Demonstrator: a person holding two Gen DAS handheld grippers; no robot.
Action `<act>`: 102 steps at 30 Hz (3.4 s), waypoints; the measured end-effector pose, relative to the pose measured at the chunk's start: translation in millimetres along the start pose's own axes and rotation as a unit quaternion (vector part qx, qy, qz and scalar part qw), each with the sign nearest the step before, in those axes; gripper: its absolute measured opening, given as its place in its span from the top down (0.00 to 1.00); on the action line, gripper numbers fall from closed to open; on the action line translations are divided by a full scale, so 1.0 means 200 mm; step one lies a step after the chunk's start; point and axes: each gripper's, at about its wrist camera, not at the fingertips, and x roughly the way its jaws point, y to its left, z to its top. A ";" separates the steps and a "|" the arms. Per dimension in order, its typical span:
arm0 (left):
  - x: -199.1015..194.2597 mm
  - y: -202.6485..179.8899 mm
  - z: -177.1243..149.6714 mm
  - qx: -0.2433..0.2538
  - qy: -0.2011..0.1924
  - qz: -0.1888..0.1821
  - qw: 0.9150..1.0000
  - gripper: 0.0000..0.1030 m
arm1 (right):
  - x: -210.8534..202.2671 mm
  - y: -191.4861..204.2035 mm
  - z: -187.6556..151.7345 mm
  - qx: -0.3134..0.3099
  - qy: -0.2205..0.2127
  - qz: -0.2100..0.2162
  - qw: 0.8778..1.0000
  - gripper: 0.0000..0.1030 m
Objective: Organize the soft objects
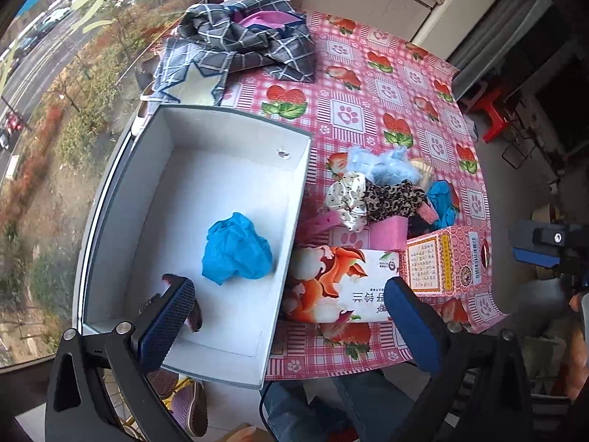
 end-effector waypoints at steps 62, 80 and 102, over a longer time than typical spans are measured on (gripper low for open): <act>1.40 -0.66 0.81 0.139 0.146 0.126 0.971 0.00 | 0.97 -0.60 0.84 -0.143 0.096 -0.137 0.975 0.05; 1.18 -0.93 0.86 0.122 0.098 0.087 0.984 0.65 | 0.61 -0.63 0.82 -0.093 0.026 -0.065 0.993 0.73; 0.36 -0.72 0.40 0.119 0.012 0.059 0.991 0.65 | 0.04 -0.46 0.33 -0.055 -0.035 -0.038 0.997 0.73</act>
